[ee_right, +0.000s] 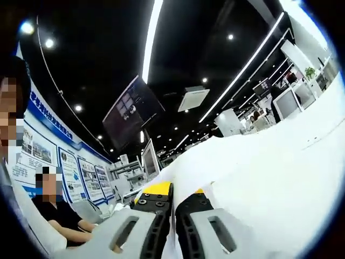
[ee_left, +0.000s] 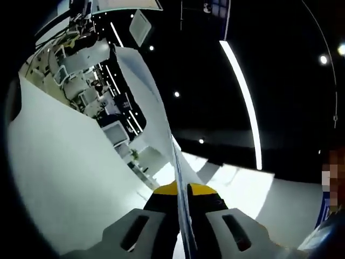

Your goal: Organize the stack of printing papers by aligning and flattening the scattered papers on the table

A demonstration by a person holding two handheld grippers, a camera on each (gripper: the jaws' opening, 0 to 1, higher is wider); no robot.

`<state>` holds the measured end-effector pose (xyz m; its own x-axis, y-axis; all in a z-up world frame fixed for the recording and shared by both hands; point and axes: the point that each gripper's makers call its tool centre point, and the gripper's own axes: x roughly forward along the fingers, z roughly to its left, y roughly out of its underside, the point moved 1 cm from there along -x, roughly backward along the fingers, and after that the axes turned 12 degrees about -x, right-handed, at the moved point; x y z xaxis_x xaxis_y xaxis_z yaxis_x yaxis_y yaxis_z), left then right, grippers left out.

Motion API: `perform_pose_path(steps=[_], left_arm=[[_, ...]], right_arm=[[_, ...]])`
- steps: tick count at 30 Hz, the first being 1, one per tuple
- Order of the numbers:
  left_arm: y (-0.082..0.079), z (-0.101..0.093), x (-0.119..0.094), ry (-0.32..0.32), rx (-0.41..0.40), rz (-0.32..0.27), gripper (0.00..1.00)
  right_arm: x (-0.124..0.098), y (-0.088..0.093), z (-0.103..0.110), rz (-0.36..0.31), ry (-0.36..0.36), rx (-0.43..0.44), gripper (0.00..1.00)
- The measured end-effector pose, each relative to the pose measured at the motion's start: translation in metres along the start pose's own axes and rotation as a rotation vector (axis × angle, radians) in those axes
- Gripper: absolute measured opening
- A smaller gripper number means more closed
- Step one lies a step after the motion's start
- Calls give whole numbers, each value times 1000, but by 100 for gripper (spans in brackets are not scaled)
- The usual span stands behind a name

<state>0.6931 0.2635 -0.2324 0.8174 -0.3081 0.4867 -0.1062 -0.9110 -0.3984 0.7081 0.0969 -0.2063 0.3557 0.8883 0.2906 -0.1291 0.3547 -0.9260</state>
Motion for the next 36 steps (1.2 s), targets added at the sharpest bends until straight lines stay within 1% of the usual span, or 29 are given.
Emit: perform_pose_path(steps=[11,17,29,36], left_arm=[[0,-4,-1,13,-10,-9,11],[-2,-3,-1,9,-11,-15,12],[-6,-1,-1,5,-7,-31,12],[-8,1,-1,0,-9,-37,13]], right_arm=[[0,4,5,12,-18,14,0],[1,14,12,37,-34,35,0],[3,22,20,55,-57,44,0],[5,26,21,64,-58,60,0]])
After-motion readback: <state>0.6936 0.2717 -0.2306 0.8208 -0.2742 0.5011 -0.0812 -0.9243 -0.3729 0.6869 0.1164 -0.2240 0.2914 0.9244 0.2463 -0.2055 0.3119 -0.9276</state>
